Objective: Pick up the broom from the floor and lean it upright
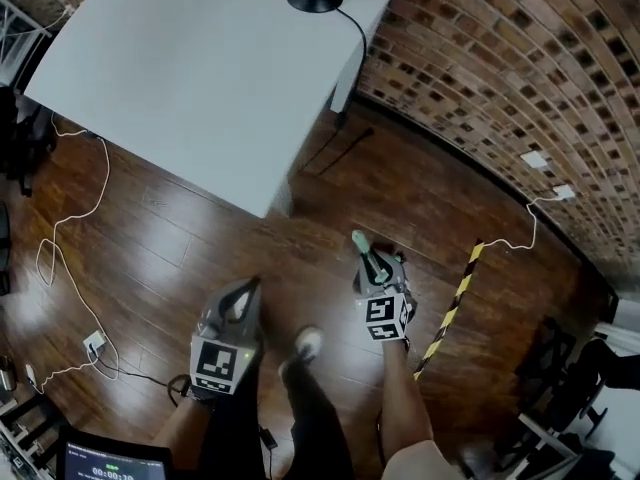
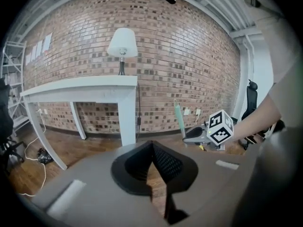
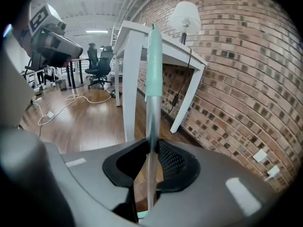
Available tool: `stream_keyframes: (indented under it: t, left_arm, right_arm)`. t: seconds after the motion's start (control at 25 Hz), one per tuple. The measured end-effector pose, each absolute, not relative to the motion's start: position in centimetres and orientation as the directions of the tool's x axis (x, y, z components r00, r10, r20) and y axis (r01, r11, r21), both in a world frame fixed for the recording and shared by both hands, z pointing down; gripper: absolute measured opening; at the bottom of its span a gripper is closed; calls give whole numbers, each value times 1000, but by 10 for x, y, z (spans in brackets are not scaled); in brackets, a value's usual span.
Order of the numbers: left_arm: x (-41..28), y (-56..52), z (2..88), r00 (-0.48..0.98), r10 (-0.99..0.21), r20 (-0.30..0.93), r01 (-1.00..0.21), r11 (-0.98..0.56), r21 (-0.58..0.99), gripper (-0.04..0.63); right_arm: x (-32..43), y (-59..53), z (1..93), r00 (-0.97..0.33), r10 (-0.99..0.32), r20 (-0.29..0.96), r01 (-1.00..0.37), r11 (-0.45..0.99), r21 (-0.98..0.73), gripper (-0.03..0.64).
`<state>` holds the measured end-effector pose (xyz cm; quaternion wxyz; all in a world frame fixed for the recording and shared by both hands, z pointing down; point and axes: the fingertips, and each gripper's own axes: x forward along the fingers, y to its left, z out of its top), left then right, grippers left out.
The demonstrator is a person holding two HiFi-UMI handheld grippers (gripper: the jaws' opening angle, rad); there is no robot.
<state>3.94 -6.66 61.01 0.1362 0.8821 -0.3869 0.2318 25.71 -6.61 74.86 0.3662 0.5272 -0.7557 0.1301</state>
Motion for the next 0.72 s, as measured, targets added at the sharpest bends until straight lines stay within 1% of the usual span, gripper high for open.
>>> stream_keyframes:
  t: [0.2, 0.36, 0.44, 0.56, 0.72]
  left_arm:
    - [60, -66, 611, 566, -652, 504, -774, -631, 53, 2]
    - [78, -77, 610, 570, -651, 500, -770, -636, 50, 2]
    - [79, -86, 614, 571, -646, 507, -759, -651, 24, 2]
    - [77, -101, 619, 569, -636, 521, -752, -659, 18, 2]
    - [73, -122, 620, 564, -634, 529, -773, -630, 69, 2]
  right_arm:
    - [268, -108, 745, -203, -742, 639, -912, 381, 153, 92]
    - [252, -150, 745, -237, -751, 617, -923, 372, 98, 91]
    - [242, -177, 744, -255, -756, 603, -923, 375, 80, 91]
    - [231, -213, 743, -271, -763, 586, -915, 393, 89, 92]
    - [227, -244, 744, -273, -767, 580, -905, 409, 115, 97]
